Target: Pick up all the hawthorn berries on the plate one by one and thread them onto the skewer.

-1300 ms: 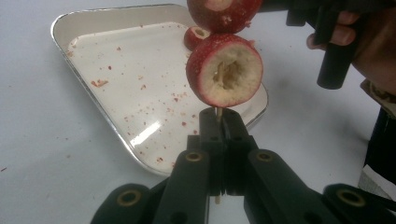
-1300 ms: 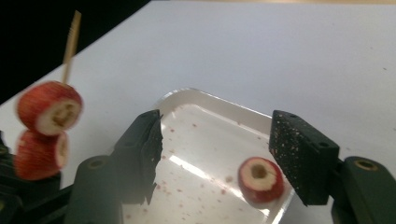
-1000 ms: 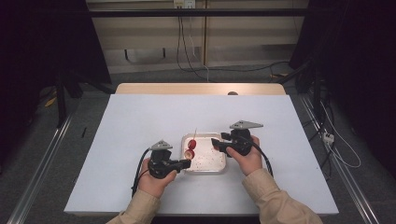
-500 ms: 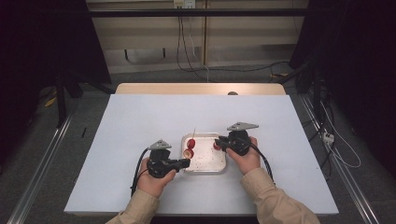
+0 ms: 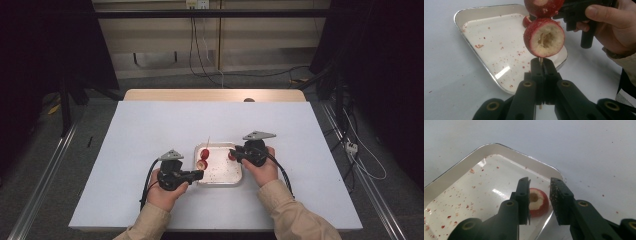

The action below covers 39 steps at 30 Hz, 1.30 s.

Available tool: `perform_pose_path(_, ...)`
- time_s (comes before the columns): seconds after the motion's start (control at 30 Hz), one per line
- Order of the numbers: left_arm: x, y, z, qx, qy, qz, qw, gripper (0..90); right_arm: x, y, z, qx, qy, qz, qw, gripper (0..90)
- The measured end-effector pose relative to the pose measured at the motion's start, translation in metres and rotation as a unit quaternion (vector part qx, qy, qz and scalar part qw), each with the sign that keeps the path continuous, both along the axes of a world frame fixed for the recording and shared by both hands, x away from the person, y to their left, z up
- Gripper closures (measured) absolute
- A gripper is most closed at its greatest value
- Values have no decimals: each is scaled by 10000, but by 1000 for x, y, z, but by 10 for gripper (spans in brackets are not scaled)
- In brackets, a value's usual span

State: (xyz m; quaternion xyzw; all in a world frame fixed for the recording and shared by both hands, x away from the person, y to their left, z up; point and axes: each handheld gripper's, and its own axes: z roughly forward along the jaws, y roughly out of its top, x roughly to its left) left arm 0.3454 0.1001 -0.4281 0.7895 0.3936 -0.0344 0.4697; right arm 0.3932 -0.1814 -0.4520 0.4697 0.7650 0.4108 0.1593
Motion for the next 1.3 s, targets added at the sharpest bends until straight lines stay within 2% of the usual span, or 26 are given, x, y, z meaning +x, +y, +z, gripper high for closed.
perform_pose_path(0.13,0,-1,0,-1,-6,-7,10000,894,-3,4,0,86,136,111,9998,637)
perform_pose_path(0.23,-1,-1,0,-6,-8,0,10000,894,-5,8,-1,103,152,188,9997,650)
perform_pose_path(0.33,-1,-1,0,-1,-2,-7,10000,894,-5,8,-1,232,257,186,9992,670)
perform_pose_path(0.57,-1,-1,0,5,-1,-3,10000,894,-8,8,-5,293,426,207,9984,684)
perform_pose_path(0.63,0,-1,1,12,-14,-9,10000,894,-8,8,-7,335,445,213,9982,737)
perform_pose_path(0.83,-1,-1,1,7,-5,-18,10000,894,-9,7,-6,479,547,221,9971,743)
perform_pose_path(0.93,-1,-1,1,0,18,-21,10000,894,-10,5,0,722,507,167,9960,744)
perform_pose_path(1.0,-2,-3,0,-7,20,-37,10000,894,-10,1,8,1044,444,67,9935,744)
perform_pose_path(1.07,-3,-5,0,2,38,-90,10000,894,-11,-1,15,1226,404,57,9916,744)
perform_pose_path(1.2,-5,-10,-1,5,52,-172,9998,894,-15,-2,34,1458,205,58,9891,744)
perform_pose_path(1.3,-7,-12,-1,25,84,-240,9997,894,-17,0,46,1501,49,107,9886,744)
